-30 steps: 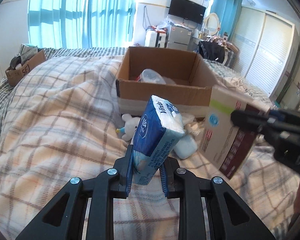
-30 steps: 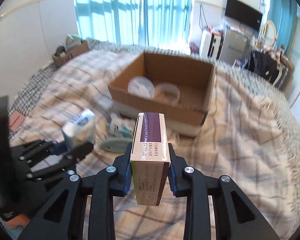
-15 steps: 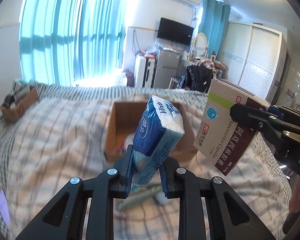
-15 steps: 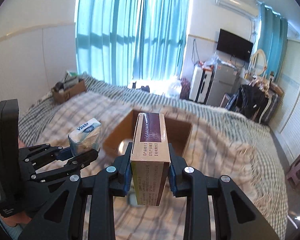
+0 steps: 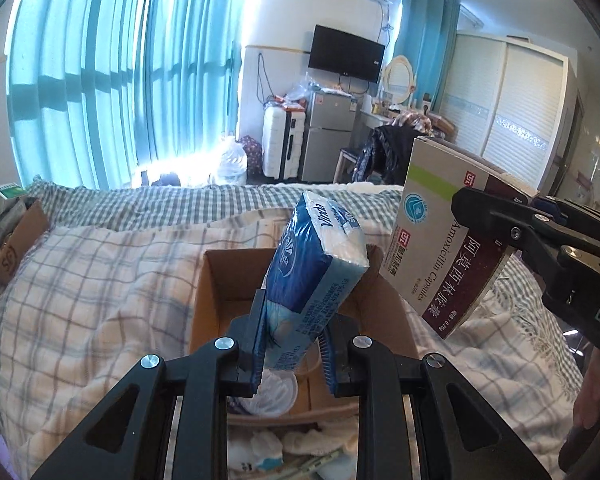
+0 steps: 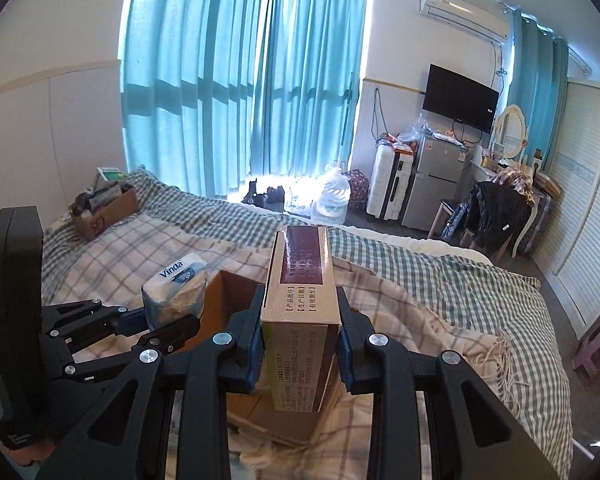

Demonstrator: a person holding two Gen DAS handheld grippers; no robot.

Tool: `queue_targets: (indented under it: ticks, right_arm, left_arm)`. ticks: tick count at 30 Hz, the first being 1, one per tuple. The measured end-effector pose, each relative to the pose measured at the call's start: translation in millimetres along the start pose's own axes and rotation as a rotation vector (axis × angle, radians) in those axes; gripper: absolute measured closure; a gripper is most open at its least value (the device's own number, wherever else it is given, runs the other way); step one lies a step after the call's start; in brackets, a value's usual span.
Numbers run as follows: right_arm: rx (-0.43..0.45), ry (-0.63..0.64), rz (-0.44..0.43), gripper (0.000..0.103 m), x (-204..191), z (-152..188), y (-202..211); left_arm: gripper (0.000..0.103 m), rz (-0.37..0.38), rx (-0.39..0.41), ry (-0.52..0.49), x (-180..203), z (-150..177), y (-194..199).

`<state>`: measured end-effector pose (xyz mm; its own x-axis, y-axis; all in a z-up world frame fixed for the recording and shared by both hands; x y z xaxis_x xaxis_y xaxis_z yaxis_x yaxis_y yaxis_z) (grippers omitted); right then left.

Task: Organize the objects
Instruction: 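Carry the tissue pack and amoxicillin box into the box and release both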

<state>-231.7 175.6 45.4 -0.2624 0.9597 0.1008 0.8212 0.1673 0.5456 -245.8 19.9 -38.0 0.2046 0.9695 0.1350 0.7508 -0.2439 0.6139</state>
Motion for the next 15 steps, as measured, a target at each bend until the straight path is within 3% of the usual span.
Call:
queue_targets:
  ticks: [7, 15]
  right_arm:
    - [-0.083, -0.006, -0.001, 0.075, 8.5, 14.0, -79.2]
    - [-0.172, -0.038, -0.030, 0.075, 13.5, 45.8, -133.7]
  left_arm:
    - [0.080, -0.003, -0.089, 0.007, -8.1, 11.5, -68.9]
    - [0.080, -0.020, -0.133, 0.014, -15.1, 28.8, -103.0]
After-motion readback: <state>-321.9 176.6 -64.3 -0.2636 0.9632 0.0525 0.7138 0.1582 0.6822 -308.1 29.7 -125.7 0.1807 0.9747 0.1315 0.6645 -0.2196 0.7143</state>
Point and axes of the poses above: each gripper's, at about its wrist camera, not at the fingertips, and y roughly against the way its jaws point, x to its right, z to its underside, the point moved 4 cm from there along -y, roughly the way its jaws point, and after that the axes turned 1 degree about z, right-handed, at the moved point
